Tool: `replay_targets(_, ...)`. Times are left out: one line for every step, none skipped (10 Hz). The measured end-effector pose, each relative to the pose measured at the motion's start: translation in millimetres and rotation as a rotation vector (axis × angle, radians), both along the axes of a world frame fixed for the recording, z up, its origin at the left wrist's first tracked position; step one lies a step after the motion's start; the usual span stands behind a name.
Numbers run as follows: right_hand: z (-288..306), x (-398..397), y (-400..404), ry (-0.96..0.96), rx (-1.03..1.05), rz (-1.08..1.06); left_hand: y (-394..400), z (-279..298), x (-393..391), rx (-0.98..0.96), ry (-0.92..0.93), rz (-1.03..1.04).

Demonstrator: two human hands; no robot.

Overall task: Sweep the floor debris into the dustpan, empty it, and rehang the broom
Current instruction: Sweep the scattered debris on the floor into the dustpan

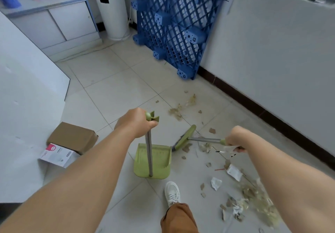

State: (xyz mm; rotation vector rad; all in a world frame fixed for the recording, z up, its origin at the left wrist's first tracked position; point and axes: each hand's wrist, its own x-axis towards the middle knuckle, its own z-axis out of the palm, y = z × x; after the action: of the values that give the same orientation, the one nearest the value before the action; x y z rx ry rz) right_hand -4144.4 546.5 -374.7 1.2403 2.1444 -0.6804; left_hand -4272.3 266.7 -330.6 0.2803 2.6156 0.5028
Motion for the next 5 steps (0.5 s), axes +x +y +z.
replay_targets(5, -5, 3, 0.078, -0.064, -0.038, 6, 4, -3, -0.002, 0.002, -0.014)
replay_targets(-4, -33, 5, -0.016, -0.022, 0.082, 15, 6, -19, -0.008, 0.012, -0.012)
replay_targets(-18, -76, 9, 0.051, -0.045, 0.067, 29, 6, -46, -0.018, 0.014, 0.007)
replay_targets(-36, -130, 13, 0.165, -0.106, 0.057, 44, 1, -82, -0.032, 0.011, 0.040)
replay_targets(-52, -195, 18, 0.201, -0.104, 0.079, 62, -4, -122, -0.031, 0.006, 0.085)
